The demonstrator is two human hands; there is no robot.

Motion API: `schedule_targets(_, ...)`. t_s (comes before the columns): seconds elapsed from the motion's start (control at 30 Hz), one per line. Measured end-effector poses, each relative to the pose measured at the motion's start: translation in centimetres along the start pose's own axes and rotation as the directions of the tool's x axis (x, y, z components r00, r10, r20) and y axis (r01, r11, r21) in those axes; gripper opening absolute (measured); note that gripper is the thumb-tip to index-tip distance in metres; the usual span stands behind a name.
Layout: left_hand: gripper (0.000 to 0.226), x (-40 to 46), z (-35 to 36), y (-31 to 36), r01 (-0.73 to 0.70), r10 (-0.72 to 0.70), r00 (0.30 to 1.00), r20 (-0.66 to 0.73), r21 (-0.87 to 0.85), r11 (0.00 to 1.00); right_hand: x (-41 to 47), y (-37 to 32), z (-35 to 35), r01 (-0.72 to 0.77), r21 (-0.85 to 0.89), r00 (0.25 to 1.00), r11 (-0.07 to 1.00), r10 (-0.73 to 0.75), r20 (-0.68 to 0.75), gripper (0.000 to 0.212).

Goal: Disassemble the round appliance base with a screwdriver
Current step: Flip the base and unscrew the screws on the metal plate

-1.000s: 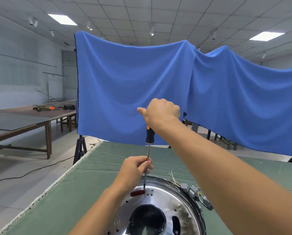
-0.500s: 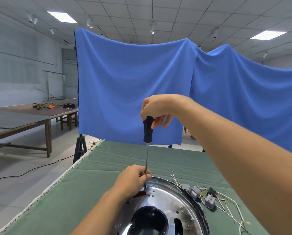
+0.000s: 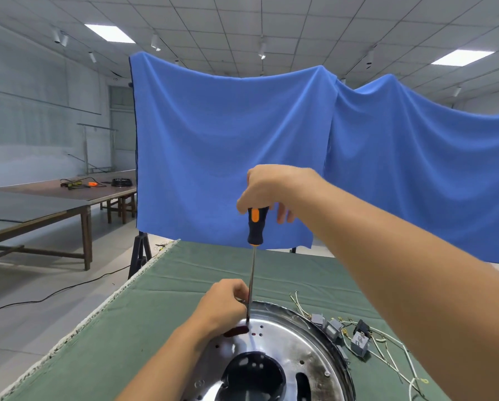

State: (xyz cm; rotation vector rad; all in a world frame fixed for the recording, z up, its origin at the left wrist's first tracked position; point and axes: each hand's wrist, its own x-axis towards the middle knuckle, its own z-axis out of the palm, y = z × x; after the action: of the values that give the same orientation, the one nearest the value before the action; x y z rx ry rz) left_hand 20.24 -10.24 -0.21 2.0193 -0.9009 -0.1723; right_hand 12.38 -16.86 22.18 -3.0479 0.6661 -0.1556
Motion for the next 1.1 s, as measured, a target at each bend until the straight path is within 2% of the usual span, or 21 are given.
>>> schedule_targets(0.07, 0.027, 0.1, 0.1, -0.2, -0.003, 0.002, 1.000, 0.010, 0.075, 0.997, 0.1, -0.2, 0.7, -0.045, -0.196, 0.982, 0.980, 0.008, -0.188, 0.044)
schedule_targets(0.1, 0.026, 0.0, 0.2, -0.3, 0.000, -0.002, 1.000, 0.017, 0.105, 0.994, 0.1, -0.5, 0.9, -0.054, -0.222, 0.969, 0.974, -0.002, -0.247, 0.046)
schedule_targets(0.17, 0.023, 0.0, 0.4, -0.4, -0.005, 0.000, 1.000, 0.027, 0.182, 0.983, 0.7, -0.8, 1.2, -0.032, -0.219, 0.957, 0.975, -0.032, -0.287, 0.031)
schedule_targets(0.23, 0.022, -0.1, 0.4, -0.2, -0.021, 0.011, 0.999, 0.037, 0.269, 0.963, 0.7, -1.0, 0.8, 0.020, -0.137, 0.977, 0.990, -0.048, -0.207, 0.023)
schedule_targets(0.33, 0.021, -0.2, 0.5, -0.2, -0.019, 0.002, 0.999, 0.048, 0.349, 0.937, 0.3, -0.8, -0.2, 0.047, 0.137, 0.998, 0.990, -0.053, 0.044, 0.021)
schedule_targets(0.4, 0.020, -0.1, 0.5, -0.2, -0.016, -0.006, 0.998, 0.055, 0.395, 0.919, 0.0, -0.6, 0.1, 0.047, 0.198, 0.995, 0.979, -0.062, 0.073, 0.023)
schedule_targets(0.43, 0.019, -0.1, 0.5, -0.2, -0.021, -0.003, 0.998, 0.058, 0.414, 0.910, -0.1, -0.6, 0.3, 0.045, 0.135, 0.999, 0.990, -0.048, 0.020, 0.022)
schedule_targets(0.53, 0.019, -0.4, 0.7, -0.1, -0.045, 0.017, 0.998, 0.063, 0.467, 0.883, 0.0, -0.7, 1.1, -0.063, -0.246, 0.959, 0.967, -0.009, -0.283, 0.044)
schedule_targets(0.6, 0.018, -0.6, 0.7, -0.1, -0.043, 0.022, 0.999, 0.049, 0.491, 0.870, 0.2, -1.0, 1.4, -0.049, -0.299, 0.940, 0.953, -0.057, -0.335, 0.035)
schedule_targets(0.67, 0.016, -0.8, 0.7, 0.0, -0.034, 0.020, 0.999, 0.033, 0.501, 0.865, 0.4, -0.9, 1.0, 0.023, -0.200, 0.967, 0.980, -0.073, -0.245, 0.025)
schedule_targets(0.73, 0.016, -1.0, 0.6, 0.1, -0.017, 0.001, 0.999, 0.032, 0.502, 0.865, 0.0, -0.9, 0.3, 0.076, 0.024, 0.995, 0.997, -0.075, -0.059, 0.020)
schedule_targets(0.8, 0.017, -1.0, 0.5, 0.1, -0.009, -0.016, 0.999, 0.044, 0.505, 0.863, -0.6, -1.1, 0.1, 0.107, 0.173, 0.992, 0.979, -0.116, 0.042, 0.017)
schedule_targets(0.87, 0.020, -0.9, 0.3, 0.1, -0.017, -0.007, 0.999, 0.047, 0.486, 0.874, -0.7, -1.3, 0.7, 0.098, 0.112, 0.995, 0.989, -0.096, -0.028, 0.014)
schedule_targets(0.93, 0.021, -0.9, 0.3, 0.0, -0.037, 0.014, 0.998, 0.055, 0.441, 0.897, -0.6, -1.3, 1.4, 0.027, -0.110, 0.970, 0.994, -0.052, -0.238, 0.035)
schedule_targets(1.0, 0.020, -0.9, 0.2, -0.1, -0.042, 0.025, 0.999, 0.044, 0.422, 0.906, -0.5, -1.4, 1.6, -0.019, -0.181, 0.940, 0.983, -0.045, -0.338, 0.039)
schedule_targets(1.03, 0.022, -0.9, 0.2, -0.3, -0.039, 0.030, 0.999, 0.029, 0.421, 0.906, -0.4, -1.4, 1.4, -0.002, -0.149, 0.952, 0.989, -0.044, -0.304, 0.033)
schedule_targets(1.1, 0.032, -0.9, 0.1, -0.4, -0.035, 0.037, 0.999, 0.004, 0.411, 0.911, -0.3, -1.5, 0.7, 0.051, 0.012, 0.991, 0.999, -0.049, -0.122, 0.017)
